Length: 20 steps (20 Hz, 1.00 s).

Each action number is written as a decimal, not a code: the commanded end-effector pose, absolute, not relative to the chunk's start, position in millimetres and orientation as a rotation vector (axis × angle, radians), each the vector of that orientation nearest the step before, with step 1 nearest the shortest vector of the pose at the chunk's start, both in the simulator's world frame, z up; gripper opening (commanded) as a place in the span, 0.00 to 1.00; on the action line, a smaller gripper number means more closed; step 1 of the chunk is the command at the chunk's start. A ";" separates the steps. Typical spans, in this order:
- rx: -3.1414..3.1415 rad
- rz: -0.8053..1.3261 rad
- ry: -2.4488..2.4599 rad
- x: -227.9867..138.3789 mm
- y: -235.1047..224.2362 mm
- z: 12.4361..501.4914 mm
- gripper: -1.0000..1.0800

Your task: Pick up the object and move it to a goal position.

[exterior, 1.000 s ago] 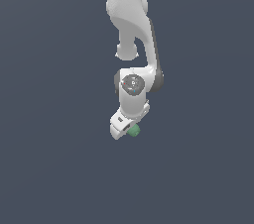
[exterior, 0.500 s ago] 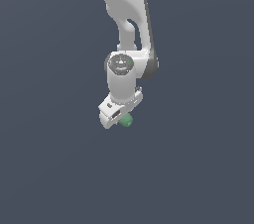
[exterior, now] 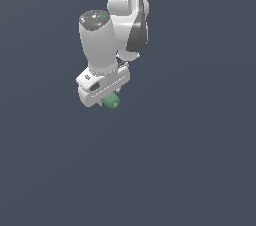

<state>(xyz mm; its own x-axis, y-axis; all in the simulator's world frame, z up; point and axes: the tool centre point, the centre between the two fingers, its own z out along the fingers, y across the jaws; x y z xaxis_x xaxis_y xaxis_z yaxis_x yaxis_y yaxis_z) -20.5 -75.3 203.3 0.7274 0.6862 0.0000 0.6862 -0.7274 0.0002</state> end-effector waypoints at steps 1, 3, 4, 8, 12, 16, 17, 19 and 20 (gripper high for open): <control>2.920 0.001 1.161 -30.9 -91.0 229.6 0.00; 2.920 0.002 1.161 -38.5 -103.6 250.4 0.00; 2.921 0.002 1.161 -42.3 -109.9 260.8 0.00; 2.921 0.003 1.162 -57.2 -135.1 302.4 0.00; 2.921 0.003 1.162 -70.8 -159.1 341.7 0.00; 2.921 0.003 1.161 -82.0 -180.3 375.6 0.00; 2.921 0.003 1.161 -84.3 -184.9 382.7 0.00; 2.921 0.002 1.161 -88.1 -192.9 395.3 0.00; 2.921 0.002 1.160 -89.7 -196.4 400.7 0.00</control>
